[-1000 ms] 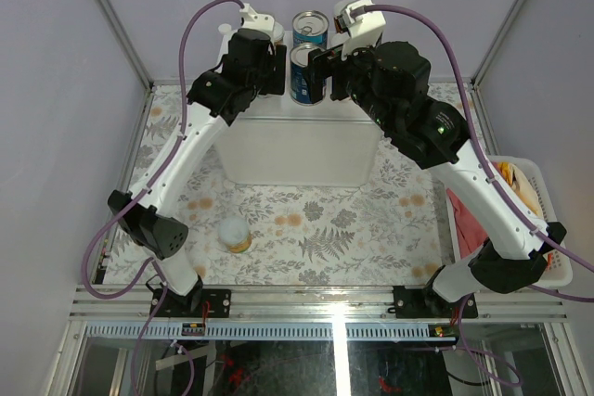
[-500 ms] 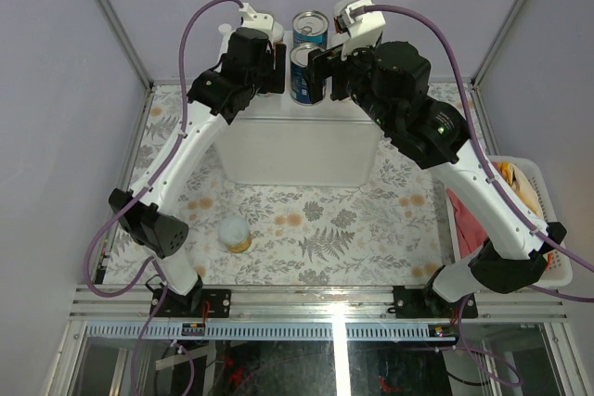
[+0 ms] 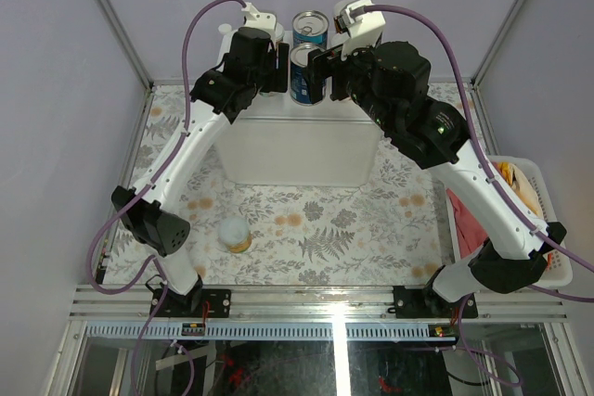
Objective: Place and organize the canned foods onto the counter
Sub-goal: Place the canned food on the counter.
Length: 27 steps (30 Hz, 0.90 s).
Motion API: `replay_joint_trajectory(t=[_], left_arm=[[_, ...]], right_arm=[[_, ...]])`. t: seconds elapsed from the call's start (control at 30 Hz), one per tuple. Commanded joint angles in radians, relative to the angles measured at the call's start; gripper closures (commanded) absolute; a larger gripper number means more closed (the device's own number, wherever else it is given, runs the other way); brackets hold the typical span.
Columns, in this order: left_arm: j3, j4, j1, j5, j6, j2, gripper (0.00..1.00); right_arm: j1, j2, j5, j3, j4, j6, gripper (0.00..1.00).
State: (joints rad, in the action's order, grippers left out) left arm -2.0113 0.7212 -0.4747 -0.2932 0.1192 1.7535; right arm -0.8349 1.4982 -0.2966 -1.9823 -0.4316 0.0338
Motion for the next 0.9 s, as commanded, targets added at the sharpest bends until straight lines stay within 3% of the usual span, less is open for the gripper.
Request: replay_joint_trajectory(t=[0.0,0.23,0.67,0.87], left_arm=[[-0.012,-0.089,0.011,0.001,0.01,0.003,0.92],[0.0,-0.088,0.012,-0.012,0.01,-0.009,0.57],[0.007,-0.086,0.011,-0.03,0.02,-0.021,0.27],[0.004,-0.086,0.012,-0.04,0.023,-0.022,0.18]], right_arm=[[0.005,-0.03,0.001,-0.003,0.049,-0.008,0.11],[0.006,-0.03,0.005,0.0,0.05,-0.005,0.11],[0.007,-0.032,0.008,-0.002,0.048,-0.001,0.11],[0.006,-0.03,0.01,0.0,0.048,0.0,0.11]])
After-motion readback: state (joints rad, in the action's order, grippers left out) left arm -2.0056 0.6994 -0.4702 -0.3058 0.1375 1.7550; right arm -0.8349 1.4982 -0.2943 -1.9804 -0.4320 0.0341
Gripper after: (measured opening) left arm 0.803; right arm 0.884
